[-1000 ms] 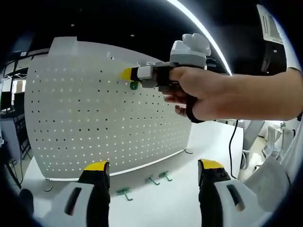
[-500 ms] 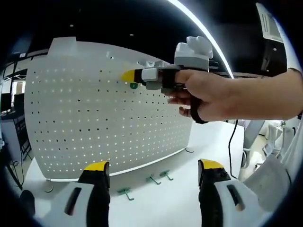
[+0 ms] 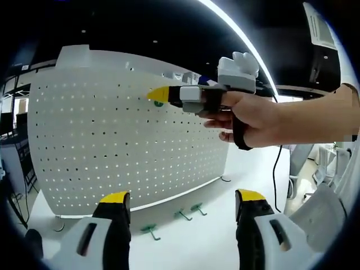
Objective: Insert the hook assembly into the mounting plate slot until the hook locks in place.
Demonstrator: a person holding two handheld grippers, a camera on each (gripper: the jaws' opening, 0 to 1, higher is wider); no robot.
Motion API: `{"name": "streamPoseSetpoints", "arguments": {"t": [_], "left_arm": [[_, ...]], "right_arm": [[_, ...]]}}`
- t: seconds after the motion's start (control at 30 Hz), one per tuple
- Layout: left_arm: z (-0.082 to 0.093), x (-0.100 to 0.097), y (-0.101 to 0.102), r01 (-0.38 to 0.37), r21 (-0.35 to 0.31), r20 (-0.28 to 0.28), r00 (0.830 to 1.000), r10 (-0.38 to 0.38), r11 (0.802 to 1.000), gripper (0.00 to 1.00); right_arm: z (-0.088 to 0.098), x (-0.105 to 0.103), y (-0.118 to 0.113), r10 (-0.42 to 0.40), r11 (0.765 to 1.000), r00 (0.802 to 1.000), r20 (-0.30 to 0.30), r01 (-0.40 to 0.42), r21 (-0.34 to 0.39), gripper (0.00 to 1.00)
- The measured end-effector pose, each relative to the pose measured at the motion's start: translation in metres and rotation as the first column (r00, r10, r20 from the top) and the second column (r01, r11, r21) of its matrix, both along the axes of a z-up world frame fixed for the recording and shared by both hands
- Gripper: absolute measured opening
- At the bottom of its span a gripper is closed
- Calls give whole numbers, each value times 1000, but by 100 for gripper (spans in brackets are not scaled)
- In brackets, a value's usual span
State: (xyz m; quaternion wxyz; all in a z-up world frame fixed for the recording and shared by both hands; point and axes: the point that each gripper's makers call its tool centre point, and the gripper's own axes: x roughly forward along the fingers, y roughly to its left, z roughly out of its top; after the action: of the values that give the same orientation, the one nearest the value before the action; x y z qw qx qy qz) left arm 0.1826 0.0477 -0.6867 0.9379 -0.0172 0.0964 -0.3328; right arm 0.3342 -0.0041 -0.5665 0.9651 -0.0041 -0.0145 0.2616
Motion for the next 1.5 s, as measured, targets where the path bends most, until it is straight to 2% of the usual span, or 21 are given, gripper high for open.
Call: {"name": "streamPoseSetpoints", "arguments": {"t": [0.3,0.47,0.73,1.5], "left_arm": [[-3,0,0,6,10,-3,1000,-6,1000,79],[-5,0,2,1,12,-8,1000,-1,1000,79],[-8,-2,3,5,23,-11,1000,-4,1000,79],[-15,-5,13,-4,40,-20,1000,5,999,80]], "right_arm": [[-12,-16,-13,47,999,999,-13,-47,-23,56],[-19,-23,-26,37,999,999,-23,-38,-33,55],[-34,-44,-46,52,998,998,-31,-53,-26,59],[-80,-94,-99,67,997,992,-105,-71,-32,62]]}}
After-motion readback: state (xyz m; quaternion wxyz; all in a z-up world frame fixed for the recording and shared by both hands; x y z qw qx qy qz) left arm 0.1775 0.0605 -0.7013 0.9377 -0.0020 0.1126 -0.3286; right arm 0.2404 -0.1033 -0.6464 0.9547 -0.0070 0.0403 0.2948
